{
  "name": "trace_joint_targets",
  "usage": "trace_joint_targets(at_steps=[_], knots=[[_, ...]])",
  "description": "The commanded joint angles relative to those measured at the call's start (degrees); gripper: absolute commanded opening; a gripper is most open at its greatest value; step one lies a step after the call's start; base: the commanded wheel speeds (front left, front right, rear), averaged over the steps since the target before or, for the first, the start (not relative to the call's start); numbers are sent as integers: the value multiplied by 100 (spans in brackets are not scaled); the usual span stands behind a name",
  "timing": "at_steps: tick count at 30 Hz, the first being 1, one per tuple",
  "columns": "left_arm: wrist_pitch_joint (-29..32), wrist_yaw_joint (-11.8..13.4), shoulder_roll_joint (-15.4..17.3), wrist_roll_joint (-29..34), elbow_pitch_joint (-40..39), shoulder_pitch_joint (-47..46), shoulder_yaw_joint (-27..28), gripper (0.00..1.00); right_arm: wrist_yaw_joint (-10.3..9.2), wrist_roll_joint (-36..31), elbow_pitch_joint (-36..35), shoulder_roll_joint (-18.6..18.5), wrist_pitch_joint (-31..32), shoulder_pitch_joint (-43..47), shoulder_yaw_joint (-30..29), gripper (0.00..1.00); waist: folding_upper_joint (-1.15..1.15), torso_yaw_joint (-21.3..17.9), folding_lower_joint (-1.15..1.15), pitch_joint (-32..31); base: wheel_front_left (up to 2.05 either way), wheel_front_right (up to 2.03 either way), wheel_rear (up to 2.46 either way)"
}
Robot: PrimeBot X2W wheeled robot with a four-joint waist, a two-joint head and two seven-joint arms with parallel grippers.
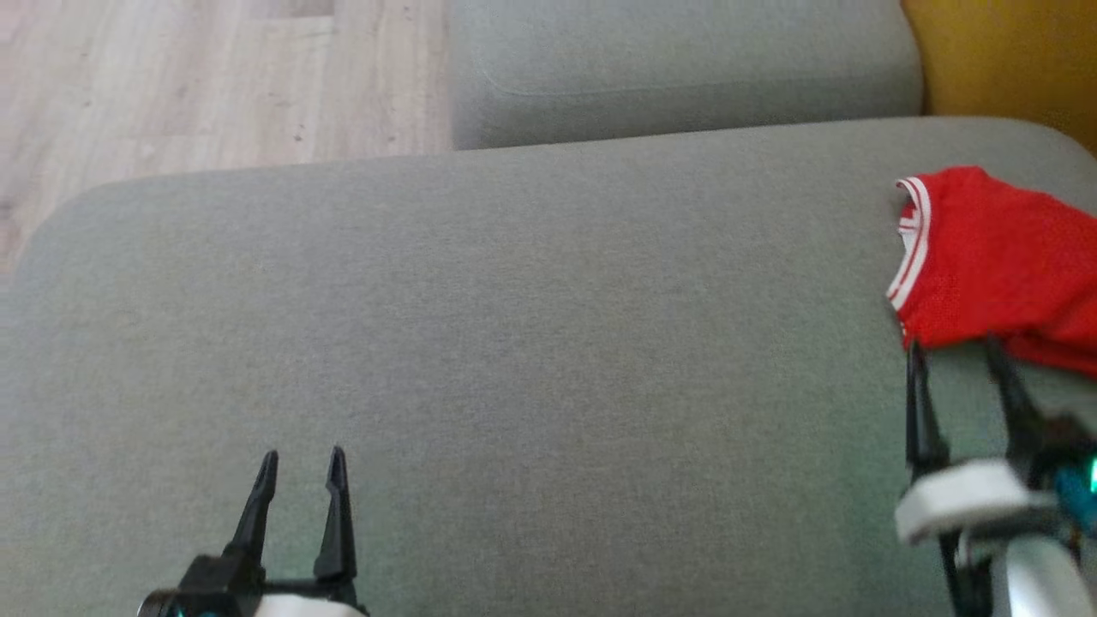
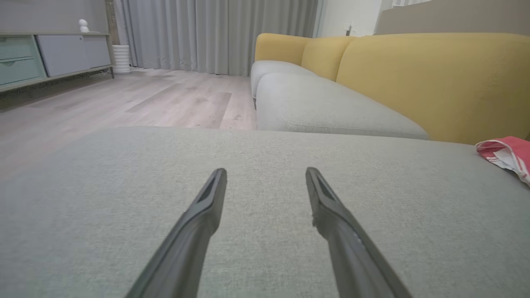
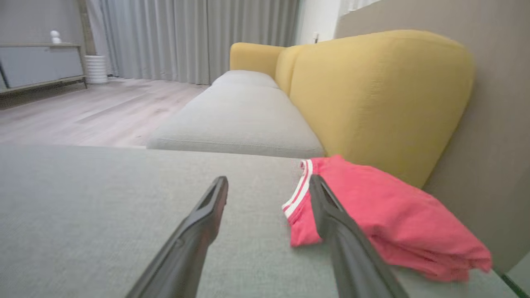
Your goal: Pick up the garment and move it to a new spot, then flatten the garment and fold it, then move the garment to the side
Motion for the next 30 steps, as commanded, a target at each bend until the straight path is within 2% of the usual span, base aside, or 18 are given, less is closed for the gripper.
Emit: trace_joint_targets(at_steps=[1, 10, 11, 14, 30], knots=[[-55, 86, -10, 74, -169, -34, 260, 100, 42, 53, -262, -3, -232, 60, 174, 100, 0, 118, 2, -73, 0, 0, 0], [-55, 89, -15, 293, -411, 15, 355, 100, 42, 543, -124, 11, -515, 827, 527, 100, 0, 150, 2, -95, 0, 0, 0], [1, 87, -9, 248, -217, 194, 156, 0, -1, 511, 44, 59, -437, 945, 403, 0, 0, 166, 2, -97, 0, 0, 0], [36, 86, -22, 220, 35, 199, 147, 0, -2, 522, 350, 88, -400, 1065, 421, 0, 0, 165, 2, -98, 0, 0, 0], [306, 23, -22, -857, 30, 34, 284, 0, 4, 1716, 308, 78, -137, 908, 399, 0, 0, 135, 2, -87, 0, 0, 0]])
